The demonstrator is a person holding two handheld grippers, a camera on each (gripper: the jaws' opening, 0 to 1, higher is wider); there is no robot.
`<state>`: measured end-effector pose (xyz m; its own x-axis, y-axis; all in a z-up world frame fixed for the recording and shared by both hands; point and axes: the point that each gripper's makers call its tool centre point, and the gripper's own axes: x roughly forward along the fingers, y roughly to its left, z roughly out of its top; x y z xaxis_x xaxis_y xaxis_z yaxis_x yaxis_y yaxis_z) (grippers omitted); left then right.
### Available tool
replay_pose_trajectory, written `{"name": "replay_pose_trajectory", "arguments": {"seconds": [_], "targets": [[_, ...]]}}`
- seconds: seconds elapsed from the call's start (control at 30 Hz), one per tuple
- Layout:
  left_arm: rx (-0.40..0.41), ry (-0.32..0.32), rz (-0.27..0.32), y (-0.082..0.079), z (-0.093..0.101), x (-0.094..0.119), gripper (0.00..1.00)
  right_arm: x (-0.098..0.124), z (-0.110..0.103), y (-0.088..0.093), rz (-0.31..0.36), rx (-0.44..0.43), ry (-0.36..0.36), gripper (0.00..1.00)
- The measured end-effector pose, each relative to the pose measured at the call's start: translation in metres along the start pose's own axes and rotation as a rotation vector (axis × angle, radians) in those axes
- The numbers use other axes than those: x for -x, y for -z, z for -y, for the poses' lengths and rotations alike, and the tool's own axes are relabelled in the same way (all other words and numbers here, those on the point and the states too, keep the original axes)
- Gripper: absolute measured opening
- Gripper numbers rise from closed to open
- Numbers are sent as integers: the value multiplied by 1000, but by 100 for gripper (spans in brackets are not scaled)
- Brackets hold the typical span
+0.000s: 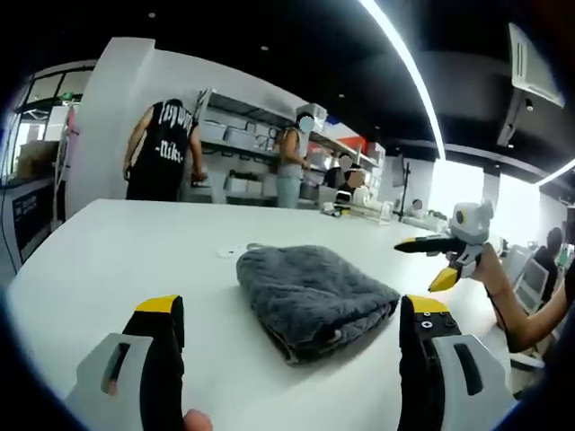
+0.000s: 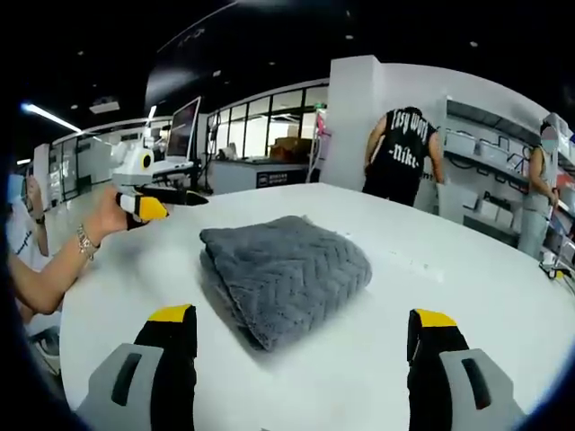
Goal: Open the folded towel by lifting each exposed corner and separating the folded layers until the towel lies flat within the target outline without major curled edges
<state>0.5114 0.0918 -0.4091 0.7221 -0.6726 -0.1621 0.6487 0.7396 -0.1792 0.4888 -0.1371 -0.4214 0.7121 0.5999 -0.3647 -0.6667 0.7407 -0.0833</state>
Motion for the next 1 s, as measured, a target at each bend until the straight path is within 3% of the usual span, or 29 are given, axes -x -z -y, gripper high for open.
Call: {"name": "replay_pose_trajectory", "arguments": {"seconds": [0.7,0.9,1.0], "targets": [[-10,-17,-6,-1,-8,8,98,-3,2,-10,26,1,9,100],[-40,-64,-45,6,-19,11,98,-5,-12,-30,45,43,-9,100],[-47,-73,-54,6,-20,12,98,-3,-21,-44,48,122,-20,98]]}}
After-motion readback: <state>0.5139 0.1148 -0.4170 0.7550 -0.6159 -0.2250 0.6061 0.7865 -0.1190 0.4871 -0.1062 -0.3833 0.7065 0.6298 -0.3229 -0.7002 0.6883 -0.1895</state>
